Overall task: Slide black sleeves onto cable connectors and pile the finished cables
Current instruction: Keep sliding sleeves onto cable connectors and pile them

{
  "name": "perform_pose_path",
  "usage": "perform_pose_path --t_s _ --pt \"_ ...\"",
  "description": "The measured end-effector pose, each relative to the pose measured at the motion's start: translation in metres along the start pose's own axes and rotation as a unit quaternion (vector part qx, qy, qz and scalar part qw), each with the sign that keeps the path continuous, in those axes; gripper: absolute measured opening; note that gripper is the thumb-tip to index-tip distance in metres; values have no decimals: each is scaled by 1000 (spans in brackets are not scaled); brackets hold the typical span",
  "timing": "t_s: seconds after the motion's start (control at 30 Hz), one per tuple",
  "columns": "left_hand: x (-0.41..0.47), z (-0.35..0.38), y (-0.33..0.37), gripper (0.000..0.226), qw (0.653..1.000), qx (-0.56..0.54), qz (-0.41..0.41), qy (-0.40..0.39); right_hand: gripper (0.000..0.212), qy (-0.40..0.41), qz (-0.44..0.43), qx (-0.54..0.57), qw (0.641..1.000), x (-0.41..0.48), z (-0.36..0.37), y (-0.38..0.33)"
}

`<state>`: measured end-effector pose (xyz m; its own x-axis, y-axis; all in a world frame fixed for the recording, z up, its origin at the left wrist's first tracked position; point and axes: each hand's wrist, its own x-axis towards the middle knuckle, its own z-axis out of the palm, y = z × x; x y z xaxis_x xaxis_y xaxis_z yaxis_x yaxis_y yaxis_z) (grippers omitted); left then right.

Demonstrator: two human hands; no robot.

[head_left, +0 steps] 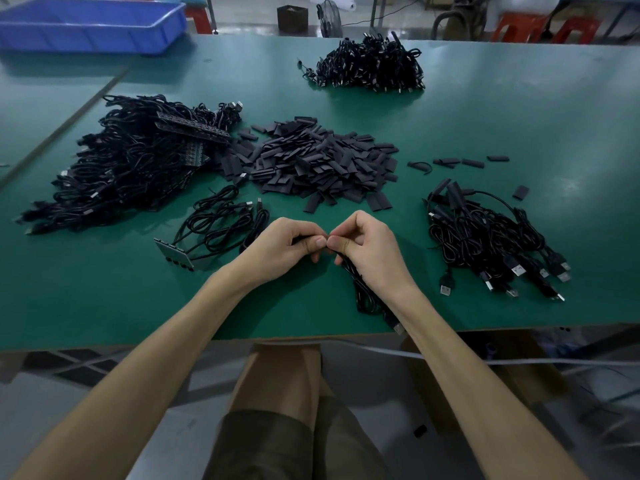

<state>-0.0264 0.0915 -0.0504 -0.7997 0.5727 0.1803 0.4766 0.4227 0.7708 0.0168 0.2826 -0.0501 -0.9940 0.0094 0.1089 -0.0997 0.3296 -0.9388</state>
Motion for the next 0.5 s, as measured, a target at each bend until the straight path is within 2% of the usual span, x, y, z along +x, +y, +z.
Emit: perform_pose_path --t_s 0.2,0.37,0.5 --pt "0 -1 2 20 1000 -19 8 12 25 5 -3 27 1000 0 -2 -1" --pt "-1 -4 -2 14 987 -149 2 55 21 33 5 103 994 3 -5 3" --pt "-2 -4 -5 11 981 -181 -7 67 12 34 -3 123 992 4 -5 5"
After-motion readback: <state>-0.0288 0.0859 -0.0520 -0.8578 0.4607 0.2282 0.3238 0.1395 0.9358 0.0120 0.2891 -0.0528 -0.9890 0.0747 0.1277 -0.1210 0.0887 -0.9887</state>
